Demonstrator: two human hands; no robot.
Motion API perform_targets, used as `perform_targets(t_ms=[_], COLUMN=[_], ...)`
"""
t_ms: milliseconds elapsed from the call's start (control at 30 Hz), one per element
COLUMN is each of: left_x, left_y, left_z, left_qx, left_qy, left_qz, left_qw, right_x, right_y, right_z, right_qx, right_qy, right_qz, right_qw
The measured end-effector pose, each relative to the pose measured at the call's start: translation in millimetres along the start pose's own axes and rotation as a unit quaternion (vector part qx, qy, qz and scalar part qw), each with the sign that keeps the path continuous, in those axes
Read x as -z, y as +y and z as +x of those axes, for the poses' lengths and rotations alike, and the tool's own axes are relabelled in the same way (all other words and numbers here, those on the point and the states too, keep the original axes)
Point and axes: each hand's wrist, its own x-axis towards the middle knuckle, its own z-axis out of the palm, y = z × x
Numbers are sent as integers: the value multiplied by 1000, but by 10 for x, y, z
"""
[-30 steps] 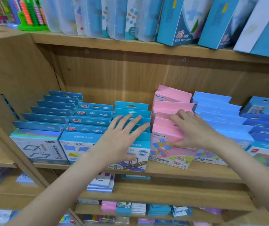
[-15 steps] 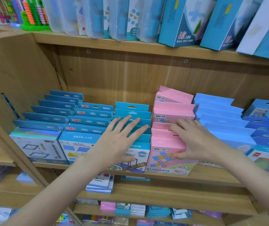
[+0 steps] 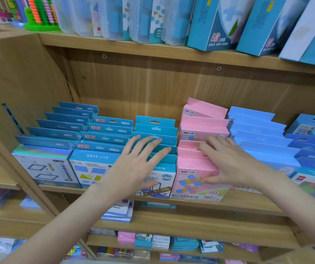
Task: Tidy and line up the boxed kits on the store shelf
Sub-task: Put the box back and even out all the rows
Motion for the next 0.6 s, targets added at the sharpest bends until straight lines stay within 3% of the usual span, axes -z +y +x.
perform_targets(t_ms=[233, 433, 533, 600], left_x=[17, 139, 194, 212], left_y=[18, 43, 64, 67], left_z=[-15, 115, 307, 419], left_qx=[11, 21, 14, 5], left_qy=[-1, 28, 23, 1], left_qz=[-20, -100, -138, -158], left_qw=[1000, 994, 990, 987], right_x=[19, 187, 250, 237], right_y=[39, 226, 472, 635], right_z=[-39, -63, 107, 302], right_qx=[2, -21, -42, -69], right_qy=[17, 80, 131, 92], right_qz=[56, 269, 287, 267], right_qw=[998, 959, 948, 957])
